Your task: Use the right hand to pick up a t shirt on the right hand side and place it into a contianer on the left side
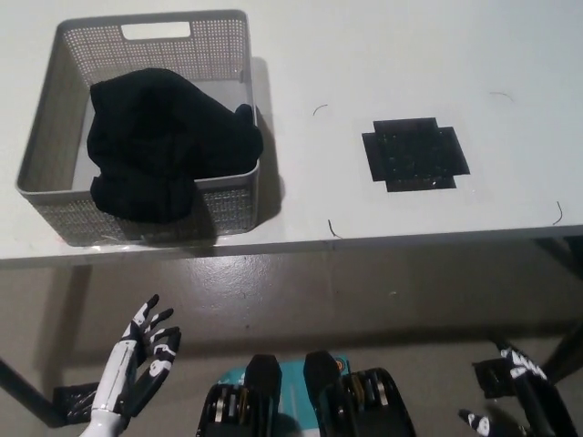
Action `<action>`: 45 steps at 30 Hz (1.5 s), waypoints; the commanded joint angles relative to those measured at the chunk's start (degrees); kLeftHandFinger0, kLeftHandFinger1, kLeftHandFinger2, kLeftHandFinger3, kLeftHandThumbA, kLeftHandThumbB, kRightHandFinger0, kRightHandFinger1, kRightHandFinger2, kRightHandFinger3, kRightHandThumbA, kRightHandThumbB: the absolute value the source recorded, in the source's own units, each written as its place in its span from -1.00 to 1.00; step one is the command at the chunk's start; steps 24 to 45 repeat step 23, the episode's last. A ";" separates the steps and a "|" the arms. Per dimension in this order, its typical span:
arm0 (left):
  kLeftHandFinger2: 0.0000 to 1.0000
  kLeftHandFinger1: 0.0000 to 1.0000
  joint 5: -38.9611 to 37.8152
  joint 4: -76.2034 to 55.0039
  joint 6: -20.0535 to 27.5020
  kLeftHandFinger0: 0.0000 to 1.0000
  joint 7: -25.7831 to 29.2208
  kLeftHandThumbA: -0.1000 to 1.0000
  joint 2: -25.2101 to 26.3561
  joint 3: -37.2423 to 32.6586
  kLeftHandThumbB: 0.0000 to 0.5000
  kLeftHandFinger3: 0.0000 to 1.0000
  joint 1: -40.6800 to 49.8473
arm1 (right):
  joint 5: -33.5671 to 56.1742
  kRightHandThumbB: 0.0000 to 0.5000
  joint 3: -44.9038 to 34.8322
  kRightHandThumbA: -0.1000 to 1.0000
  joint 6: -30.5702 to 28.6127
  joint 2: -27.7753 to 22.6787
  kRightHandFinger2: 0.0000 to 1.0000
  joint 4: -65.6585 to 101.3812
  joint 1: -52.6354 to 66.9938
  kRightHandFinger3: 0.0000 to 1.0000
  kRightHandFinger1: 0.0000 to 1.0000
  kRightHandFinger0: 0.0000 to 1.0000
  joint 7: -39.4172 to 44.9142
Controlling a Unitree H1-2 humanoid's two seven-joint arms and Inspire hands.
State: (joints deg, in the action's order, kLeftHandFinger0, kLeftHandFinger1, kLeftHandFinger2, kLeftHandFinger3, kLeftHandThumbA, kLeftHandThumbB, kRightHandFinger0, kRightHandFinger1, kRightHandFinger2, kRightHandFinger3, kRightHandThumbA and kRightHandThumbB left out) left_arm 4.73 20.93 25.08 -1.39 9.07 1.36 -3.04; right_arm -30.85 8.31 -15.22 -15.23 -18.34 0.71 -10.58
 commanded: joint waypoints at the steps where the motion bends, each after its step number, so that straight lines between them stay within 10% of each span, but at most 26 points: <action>1: 0.81 0.60 -1.47 -2.11 1.85 0.41 0.46 0.44 1.20 0.60 0.14 1.00 0.09 | -3.48 -0.26 0.32 0.95 -5.86 -1.16 1.00 1.22 0.44 1.00 1.00 1.00 -5.98; 45: 0.76 0.55 -0.31 -2.36 1.85 0.37 1.00 0.46 1.23 0.53 0.12 1.00 0.48 | -3.79 -0.36 0.15 0.95 -7.11 -1.84 1.00 0.02 0.42 1.00 1.00 1.00 -6.80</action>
